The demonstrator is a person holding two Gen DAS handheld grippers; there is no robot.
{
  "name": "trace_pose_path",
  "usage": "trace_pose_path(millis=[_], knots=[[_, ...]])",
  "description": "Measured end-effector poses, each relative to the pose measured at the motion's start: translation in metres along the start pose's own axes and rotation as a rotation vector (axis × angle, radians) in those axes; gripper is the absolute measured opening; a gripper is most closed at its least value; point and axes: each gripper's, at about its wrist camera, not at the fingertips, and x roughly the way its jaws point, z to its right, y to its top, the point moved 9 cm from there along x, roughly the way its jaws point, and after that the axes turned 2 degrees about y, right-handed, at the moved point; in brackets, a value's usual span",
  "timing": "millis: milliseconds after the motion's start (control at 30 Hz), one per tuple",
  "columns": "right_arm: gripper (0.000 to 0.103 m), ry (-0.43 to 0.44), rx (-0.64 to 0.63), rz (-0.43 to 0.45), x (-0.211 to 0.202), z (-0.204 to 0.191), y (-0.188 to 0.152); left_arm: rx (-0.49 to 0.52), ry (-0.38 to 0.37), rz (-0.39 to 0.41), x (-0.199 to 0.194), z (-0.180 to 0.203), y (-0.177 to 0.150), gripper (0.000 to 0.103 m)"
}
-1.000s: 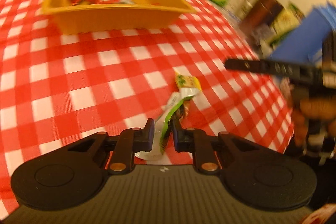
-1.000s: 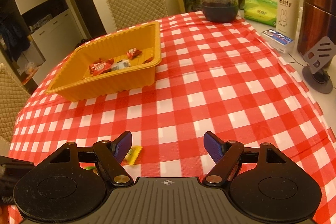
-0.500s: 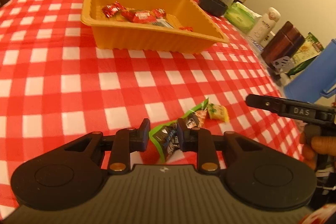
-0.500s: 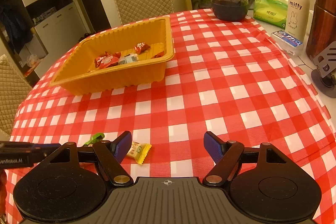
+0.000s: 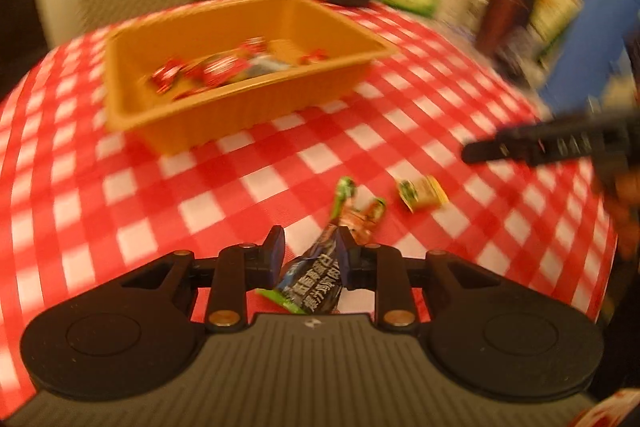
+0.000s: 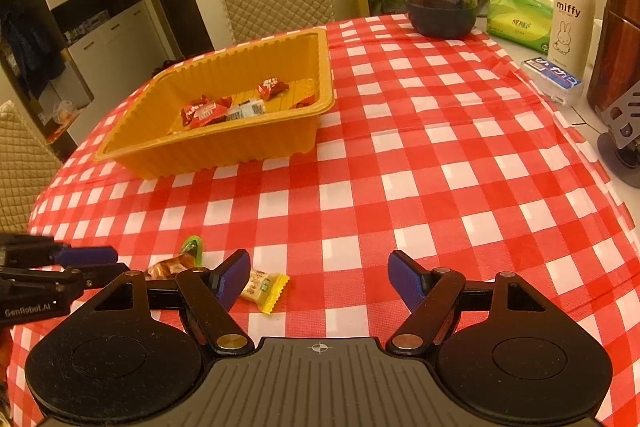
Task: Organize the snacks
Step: 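Close the left gripper on the green-and-clear wrapped packet, then lift the packet with the left gripper while the right grasps the yellow-green candy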
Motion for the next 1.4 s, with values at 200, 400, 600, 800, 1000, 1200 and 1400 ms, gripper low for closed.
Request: trace_pose_path(millis=[200, 400, 600, 800, 1000, 1200, 1400], knots=[[0.076, -0.006, -0.028, -0.029, 0.007, 0.000, -0.005, 0.219, -0.009, -0.022, 0.017, 0.029, -0.004, 0.024], [0.076, 0.010, -0.162, -0.066, 0.021, -0.015, -0.015, 0.228, -0.001, -0.034, 0.027, 0.028, -0.004, 0.031], [0.075, 0.044, -0.286, -0.080, 0.031, -0.036, -0.027, 0.187, 0.002, -0.026, 0.028, 0.025, -0.004, 0.032], [0.075, 0.062, -0.489, -0.076, 0.037, -0.057, -0.032, 0.203, 0.010, -0.032, 0.033, 0.025, -0.009, 0.031], [0.062, 0.111, -0.606, -0.096, 0.050, -0.064, -0.035, 0.136, 0.028, -0.041, 0.031, 0.018, -0.008, 0.029], [0.054, 0.191, -0.619, -0.125, 0.058, -0.062, -0.033, 0.034, 0.062, -0.050, 0.026, 0.001, -0.008, 0.027], [0.044, 0.288, -0.646, -0.135, 0.059, -0.058, -0.032, 0.059, 0.071, -0.054, 0.030, 0.004, -0.009, 0.027]])
